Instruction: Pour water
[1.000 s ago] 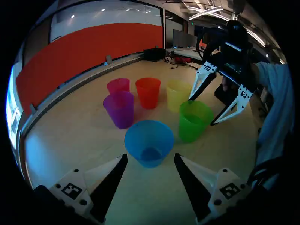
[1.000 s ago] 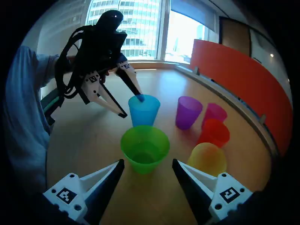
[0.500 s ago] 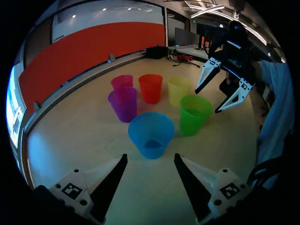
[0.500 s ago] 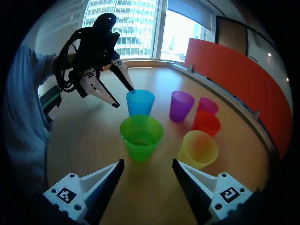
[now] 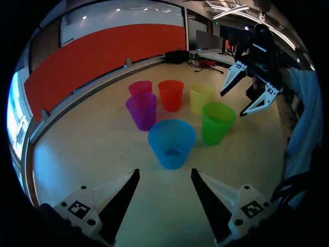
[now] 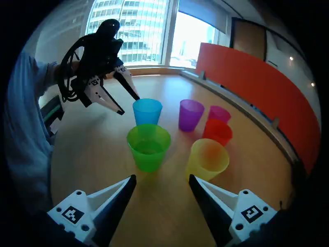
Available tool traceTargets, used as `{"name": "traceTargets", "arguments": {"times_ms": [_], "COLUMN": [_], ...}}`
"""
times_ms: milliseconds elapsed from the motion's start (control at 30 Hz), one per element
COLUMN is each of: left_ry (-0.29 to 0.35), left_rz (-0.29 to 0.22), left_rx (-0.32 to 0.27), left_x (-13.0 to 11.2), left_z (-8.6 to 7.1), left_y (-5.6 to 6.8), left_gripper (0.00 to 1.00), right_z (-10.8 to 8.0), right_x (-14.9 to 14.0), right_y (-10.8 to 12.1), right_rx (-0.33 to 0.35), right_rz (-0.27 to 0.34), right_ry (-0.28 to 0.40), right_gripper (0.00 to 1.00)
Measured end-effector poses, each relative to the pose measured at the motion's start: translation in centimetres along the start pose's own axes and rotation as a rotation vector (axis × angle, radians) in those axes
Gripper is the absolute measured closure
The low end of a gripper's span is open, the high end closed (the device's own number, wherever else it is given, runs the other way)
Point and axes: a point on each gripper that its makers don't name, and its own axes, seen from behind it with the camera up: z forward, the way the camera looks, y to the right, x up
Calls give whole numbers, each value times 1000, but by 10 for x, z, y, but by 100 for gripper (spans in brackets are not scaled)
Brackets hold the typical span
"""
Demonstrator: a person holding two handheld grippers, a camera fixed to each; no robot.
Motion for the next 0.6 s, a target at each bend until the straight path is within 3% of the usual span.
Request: {"name": "traceTargets", "arguments": {"times_ms": [600], "left_ry": [79], "left_rz": [-80], "left_rx": [144], "left_x": [6], "left_z": [-22], "left_y": [-32], "left_gripper": [7], "right_z": [-30], "right_x": [4], "right_y": [29], "right_rx": [-128], "right_rz": [93], "right_ry": [71], "right_gripper": [0]}}
